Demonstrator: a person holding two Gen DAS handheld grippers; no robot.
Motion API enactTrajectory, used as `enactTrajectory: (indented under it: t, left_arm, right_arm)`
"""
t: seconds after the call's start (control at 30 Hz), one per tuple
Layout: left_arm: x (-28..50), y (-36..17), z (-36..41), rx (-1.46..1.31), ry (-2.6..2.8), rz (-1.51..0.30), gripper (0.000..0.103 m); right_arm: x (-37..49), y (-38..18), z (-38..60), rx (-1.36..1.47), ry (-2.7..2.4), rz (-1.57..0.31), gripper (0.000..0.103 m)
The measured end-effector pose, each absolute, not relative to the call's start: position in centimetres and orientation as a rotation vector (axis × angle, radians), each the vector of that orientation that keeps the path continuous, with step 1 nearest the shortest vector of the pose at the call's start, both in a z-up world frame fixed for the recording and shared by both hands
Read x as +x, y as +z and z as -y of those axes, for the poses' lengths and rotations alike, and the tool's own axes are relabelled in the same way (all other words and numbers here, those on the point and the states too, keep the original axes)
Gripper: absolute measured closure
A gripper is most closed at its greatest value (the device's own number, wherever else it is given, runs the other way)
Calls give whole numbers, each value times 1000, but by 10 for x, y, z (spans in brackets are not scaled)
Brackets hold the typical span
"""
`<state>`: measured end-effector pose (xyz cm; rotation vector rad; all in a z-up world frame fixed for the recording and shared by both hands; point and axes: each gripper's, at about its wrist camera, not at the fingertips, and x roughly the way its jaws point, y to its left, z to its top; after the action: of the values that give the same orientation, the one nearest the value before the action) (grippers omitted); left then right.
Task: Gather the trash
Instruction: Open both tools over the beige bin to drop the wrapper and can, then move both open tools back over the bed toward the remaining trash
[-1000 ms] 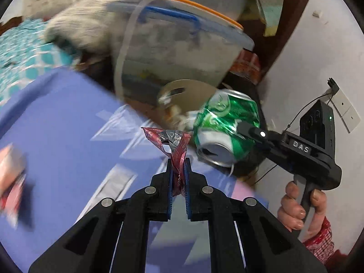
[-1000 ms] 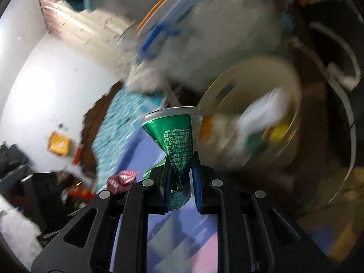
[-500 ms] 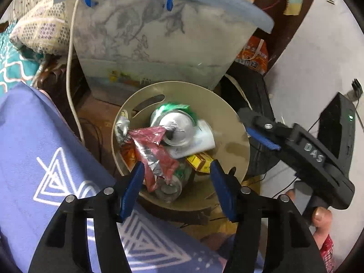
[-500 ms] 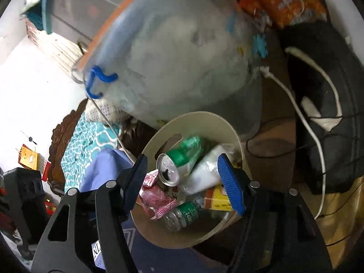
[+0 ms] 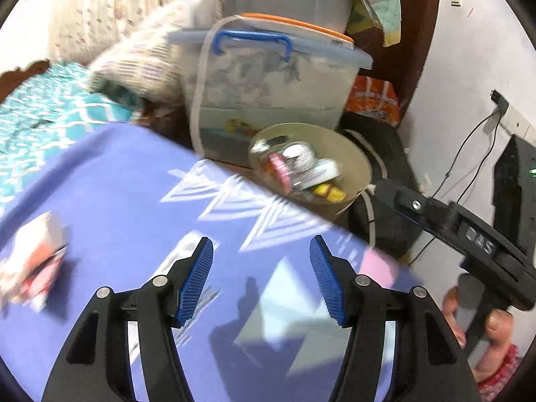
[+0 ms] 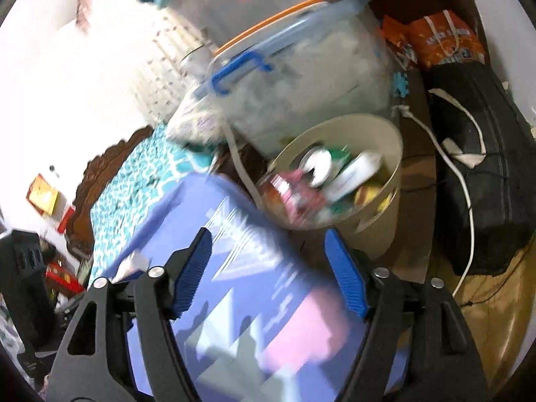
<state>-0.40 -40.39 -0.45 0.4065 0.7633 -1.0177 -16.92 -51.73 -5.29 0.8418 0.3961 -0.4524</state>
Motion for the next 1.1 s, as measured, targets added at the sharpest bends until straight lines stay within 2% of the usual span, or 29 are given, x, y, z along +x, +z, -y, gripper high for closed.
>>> enactTrajectory:
  t: [0.23,0.43,0.6,1.1]
  left_arm:
    - [-6,2,304,358,-886,-691,45]
    - [-6,0,244,315,-802,-666,45]
    - [-8,-5,211,317,-726,-609,39]
    - [-2,-24,186,364,-622,-551,35]
  right_arm:
    - [-178,-52,430,806,-505,-425,10]
    - [-183,-42,393,788,-527,-430,8]
    - [-183,-38,370,757,-564,-437,4]
    - [-163,-42,332,702,-512,-534,4]
